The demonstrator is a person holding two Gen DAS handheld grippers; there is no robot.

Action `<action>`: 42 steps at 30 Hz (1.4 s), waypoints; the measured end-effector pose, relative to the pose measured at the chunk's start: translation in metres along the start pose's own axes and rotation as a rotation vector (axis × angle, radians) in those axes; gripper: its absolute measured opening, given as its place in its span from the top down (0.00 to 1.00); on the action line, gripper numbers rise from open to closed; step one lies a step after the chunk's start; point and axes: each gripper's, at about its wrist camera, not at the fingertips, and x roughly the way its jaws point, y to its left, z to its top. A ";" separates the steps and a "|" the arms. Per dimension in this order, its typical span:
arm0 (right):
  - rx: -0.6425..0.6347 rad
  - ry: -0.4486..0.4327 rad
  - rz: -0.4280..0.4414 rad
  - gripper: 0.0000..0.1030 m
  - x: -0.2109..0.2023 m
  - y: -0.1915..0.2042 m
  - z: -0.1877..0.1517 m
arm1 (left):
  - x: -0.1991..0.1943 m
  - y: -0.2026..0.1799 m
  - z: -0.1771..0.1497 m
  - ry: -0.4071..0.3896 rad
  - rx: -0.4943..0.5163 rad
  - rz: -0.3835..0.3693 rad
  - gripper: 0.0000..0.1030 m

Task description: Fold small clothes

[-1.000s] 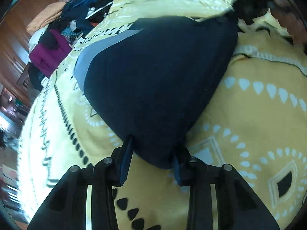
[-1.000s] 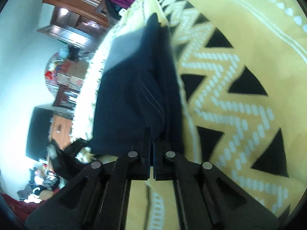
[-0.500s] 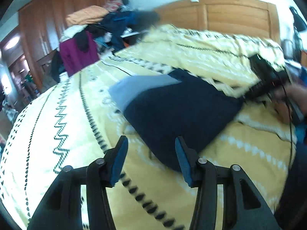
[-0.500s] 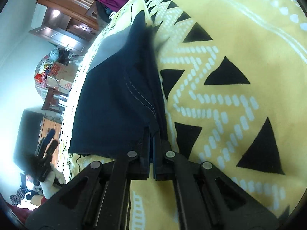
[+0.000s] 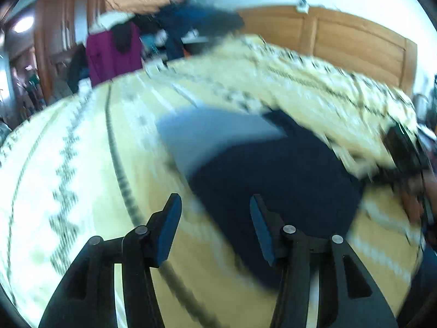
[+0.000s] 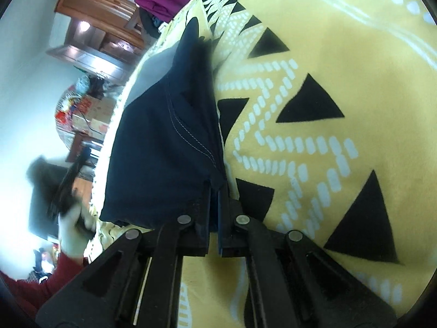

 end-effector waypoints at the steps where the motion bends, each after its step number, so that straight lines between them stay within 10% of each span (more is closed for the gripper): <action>1: -0.003 -0.006 0.005 1.00 -0.001 -0.001 -0.001 | 0.012 0.004 0.014 -0.018 0.008 0.009 0.46; 6: -0.008 -0.013 0.014 1.00 -0.003 -0.001 -0.003 | 0.122 0.011 0.062 0.075 0.085 0.035 0.42; 11: -0.011 -0.014 0.008 1.00 -0.006 -0.002 -0.007 | 0.197 0.026 0.062 0.259 0.075 0.052 0.17; 14: -0.045 -0.015 -0.044 0.99 -0.011 0.013 -0.008 | 0.166 0.010 0.067 0.224 0.106 0.034 0.41; 19: -0.248 -0.070 -0.216 0.91 -0.050 0.082 -0.007 | 0.071 -0.016 0.035 0.096 0.139 -0.072 0.37; 23: -0.413 -0.209 -0.227 0.34 -0.063 0.139 0.013 | 0.021 -0.033 -0.009 0.112 0.086 -0.123 0.30; 32: -0.494 0.075 -0.328 0.59 0.101 0.118 0.128 | 0.028 -0.038 -0.046 0.156 -0.037 -0.126 0.13; 37: -0.491 0.052 -0.374 0.59 0.084 0.123 0.116 | 0.022 -0.034 -0.048 0.167 -0.040 -0.097 0.11; 40: -0.549 -0.047 -0.371 0.39 0.039 0.153 0.089 | 0.003 -0.028 -0.050 0.172 -0.033 -0.029 0.11; 42: -0.564 -0.088 -0.361 0.08 0.012 0.165 0.059 | -0.015 -0.018 -0.056 0.181 -0.059 0.013 0.11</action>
